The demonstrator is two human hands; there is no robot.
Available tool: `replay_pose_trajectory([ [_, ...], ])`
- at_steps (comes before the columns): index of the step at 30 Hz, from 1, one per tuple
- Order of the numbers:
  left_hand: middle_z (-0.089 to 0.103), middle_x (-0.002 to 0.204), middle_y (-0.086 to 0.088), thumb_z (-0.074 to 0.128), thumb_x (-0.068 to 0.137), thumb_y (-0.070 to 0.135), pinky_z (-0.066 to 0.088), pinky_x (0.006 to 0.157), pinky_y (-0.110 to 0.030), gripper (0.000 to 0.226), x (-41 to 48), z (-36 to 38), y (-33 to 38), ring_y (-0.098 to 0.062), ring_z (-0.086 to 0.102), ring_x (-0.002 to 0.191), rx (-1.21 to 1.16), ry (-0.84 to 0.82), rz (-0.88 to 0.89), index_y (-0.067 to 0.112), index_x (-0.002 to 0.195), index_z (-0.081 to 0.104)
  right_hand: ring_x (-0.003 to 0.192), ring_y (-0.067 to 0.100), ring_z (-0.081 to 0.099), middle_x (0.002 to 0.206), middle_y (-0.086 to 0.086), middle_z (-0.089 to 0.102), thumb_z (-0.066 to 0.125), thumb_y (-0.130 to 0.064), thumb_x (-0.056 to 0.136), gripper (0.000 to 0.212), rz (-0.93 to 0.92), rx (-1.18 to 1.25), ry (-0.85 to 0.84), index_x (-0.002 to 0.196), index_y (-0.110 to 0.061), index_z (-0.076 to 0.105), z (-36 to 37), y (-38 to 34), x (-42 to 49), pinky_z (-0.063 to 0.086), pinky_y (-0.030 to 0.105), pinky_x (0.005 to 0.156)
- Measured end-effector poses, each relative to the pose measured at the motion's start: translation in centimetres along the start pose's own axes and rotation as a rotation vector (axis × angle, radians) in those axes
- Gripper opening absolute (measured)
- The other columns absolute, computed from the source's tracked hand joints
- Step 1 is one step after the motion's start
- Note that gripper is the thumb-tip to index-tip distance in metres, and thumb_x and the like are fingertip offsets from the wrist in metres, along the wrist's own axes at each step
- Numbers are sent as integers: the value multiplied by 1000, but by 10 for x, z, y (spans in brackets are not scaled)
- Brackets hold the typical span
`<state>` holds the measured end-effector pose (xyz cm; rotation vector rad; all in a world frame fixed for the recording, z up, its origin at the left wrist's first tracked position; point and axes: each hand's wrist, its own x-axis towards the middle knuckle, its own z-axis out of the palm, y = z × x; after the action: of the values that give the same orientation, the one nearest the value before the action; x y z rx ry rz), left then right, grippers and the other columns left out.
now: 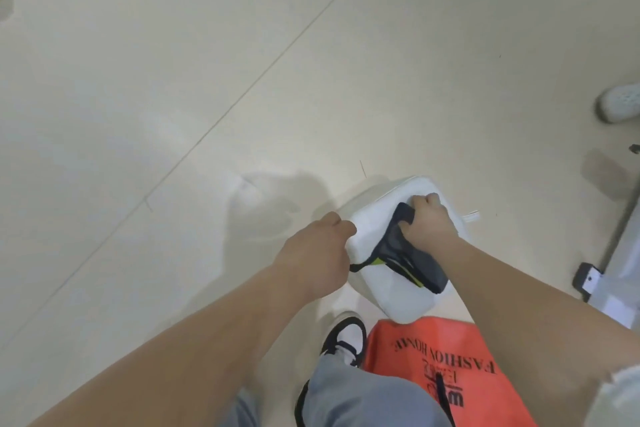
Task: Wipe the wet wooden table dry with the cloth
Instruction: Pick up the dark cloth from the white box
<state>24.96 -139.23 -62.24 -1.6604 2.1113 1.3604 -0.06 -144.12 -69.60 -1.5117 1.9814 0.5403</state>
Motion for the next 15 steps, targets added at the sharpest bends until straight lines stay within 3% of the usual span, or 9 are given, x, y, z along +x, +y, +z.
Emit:
replay_pose_trajectory([
  [3, 50, 129, 1, 46, 95, 10, 53, 89, -44, 44, -11, 0, -5, -24, 59, 107, -13, -14, 3, 22, 137, 53, 96, 28, 57, 109, 9, 61, 64, -34, 96, 33, 47, 42, -20, 115, -11, 50, 0, 0, -3, 50, 40, 78],
  [6, 51, 132, 1, 47, 96, 12, 52, 91, -44, 43, -48, -20, 7, -25, 62, 105, -54, -10, -1, 22, 138, 53, 81, 22, 53, 96, 7, 59, 65, -29, 97, 26, 48, 287, -43, 105, -11, 48, -22, -14, -41, 39, 31, 63],
  [9, 53, 131, 1, 49, 97, 13, 52, 92, -43, 41, -101, -58, 26, -25, 64, 101, -150, 97, -5, 20, 137, 56, 86, 23, 59, 105, 11, 60, 63, -27, 97, 23, -51, 516, -28, 105, -11, 48, -66, -53, -101, 41, 29, 63],
  [12, 54, 126, 1, 51, 95, 10, 53, 87, -42, 37, -169, -105, 51, -23, 62, 97, -221, 221, -1, 19, 130, 60, 98, 16, 65, 123, 6, 59, 66, -30, 97, 25, -111, 884, -147, 111, -17, 50, -122, -106, -177, 54, 31, 79],
  [14, 54, 124, -2, 52, 93, 9, 53, 84, -44, 35, -216, -139, 65, -24, 61, 101, -216, 294, 9, 16, 127, 61, 107, 21, 70, 121, 5, 66, 66, -28, 99, 25, -169, 1049, -214, 115, -17, 52, -164, -151, -232, 59, 35, 88],
  [15, 55, 124, -3, 52, 93, 10, 53, 83, -45, 35, -238, -157, 72, -26, 60, 104, -201, 337, 23, 15, 126, 61, 103, 22, 71, 115, 4, 69, 65, -25, 100, 21, -209, 1088, -231, 113, -15, 53, -184, -173, -261, 59, 30, 82],
])
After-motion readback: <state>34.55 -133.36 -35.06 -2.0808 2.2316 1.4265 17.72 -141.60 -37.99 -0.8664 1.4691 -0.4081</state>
